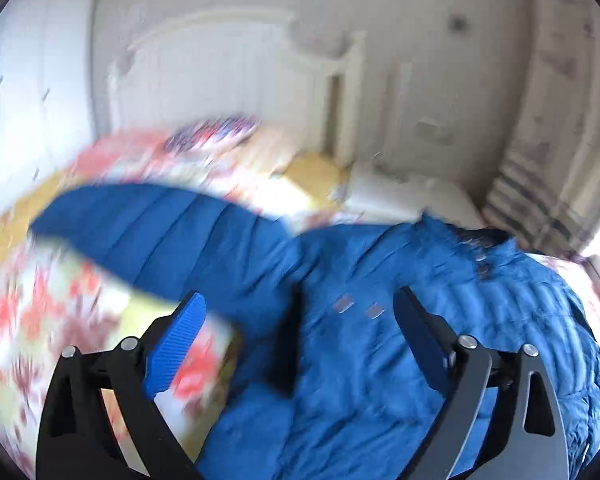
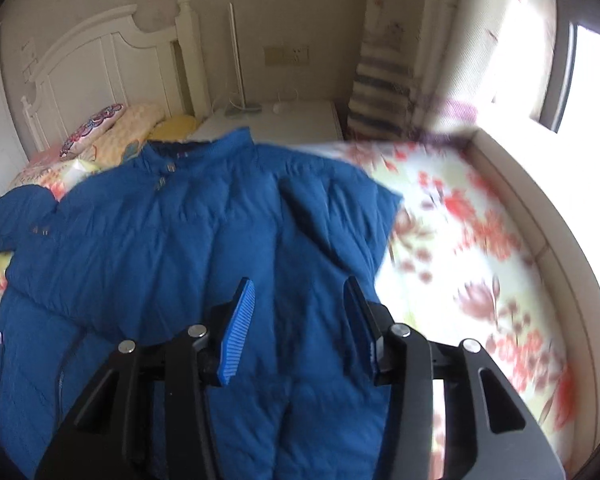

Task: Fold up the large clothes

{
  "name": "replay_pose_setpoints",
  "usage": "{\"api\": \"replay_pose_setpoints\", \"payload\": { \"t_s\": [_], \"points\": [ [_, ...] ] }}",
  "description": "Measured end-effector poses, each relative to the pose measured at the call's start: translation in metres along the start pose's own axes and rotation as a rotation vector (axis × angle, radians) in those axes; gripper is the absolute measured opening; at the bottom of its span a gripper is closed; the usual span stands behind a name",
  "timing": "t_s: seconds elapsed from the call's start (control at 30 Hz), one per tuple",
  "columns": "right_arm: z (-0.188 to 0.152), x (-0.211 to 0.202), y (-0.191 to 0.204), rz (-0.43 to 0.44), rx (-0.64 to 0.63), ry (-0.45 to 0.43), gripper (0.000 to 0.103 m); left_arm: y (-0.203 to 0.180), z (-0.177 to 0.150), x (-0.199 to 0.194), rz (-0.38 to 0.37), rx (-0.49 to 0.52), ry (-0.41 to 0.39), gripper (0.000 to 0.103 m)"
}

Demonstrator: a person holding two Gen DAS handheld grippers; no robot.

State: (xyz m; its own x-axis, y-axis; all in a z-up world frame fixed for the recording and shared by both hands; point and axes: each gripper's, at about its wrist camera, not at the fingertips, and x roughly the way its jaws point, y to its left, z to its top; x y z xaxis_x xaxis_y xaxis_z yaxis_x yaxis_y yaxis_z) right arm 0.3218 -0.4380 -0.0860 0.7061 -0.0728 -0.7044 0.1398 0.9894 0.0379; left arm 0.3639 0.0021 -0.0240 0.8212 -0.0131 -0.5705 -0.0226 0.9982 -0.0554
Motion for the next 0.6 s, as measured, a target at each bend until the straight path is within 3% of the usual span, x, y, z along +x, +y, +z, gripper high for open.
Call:
{"api": "replay_pose_setpoints", "payload": {
  "t_s": [0.07,0.13,0.27,0.4,0.6],
  "points": [
    [0.020,0.011,0.015,-0.001,-0.020,-0.017,0.048,-0.019,0.006,0.021,-0.075,0.057,0.062,0.097],
    [0.035,0.029,0.027,0.002,-0.033,-0.011,0.051,-0.036,0.003,0.061,-0.058,0.107,0.161,0.097],
    [0.037,0.092,0.030,-0.063,-0.057,0.156,0.052,-0.039,-0.022,0.115,-0.010,0.152,0.302,0.098],
    [0.037,0.090,0.023,-0.034,-0.039,0.164,0.052,-0.042,-0.035,0.122,-0.003,0.197,0.273,0.099],
    [0.068,0.078,0.037,-0.009,-0.019,0.003,0.057,-0.050,-0.039,0.122,0.016,0.211,0.269,0.099]
  ]
}}
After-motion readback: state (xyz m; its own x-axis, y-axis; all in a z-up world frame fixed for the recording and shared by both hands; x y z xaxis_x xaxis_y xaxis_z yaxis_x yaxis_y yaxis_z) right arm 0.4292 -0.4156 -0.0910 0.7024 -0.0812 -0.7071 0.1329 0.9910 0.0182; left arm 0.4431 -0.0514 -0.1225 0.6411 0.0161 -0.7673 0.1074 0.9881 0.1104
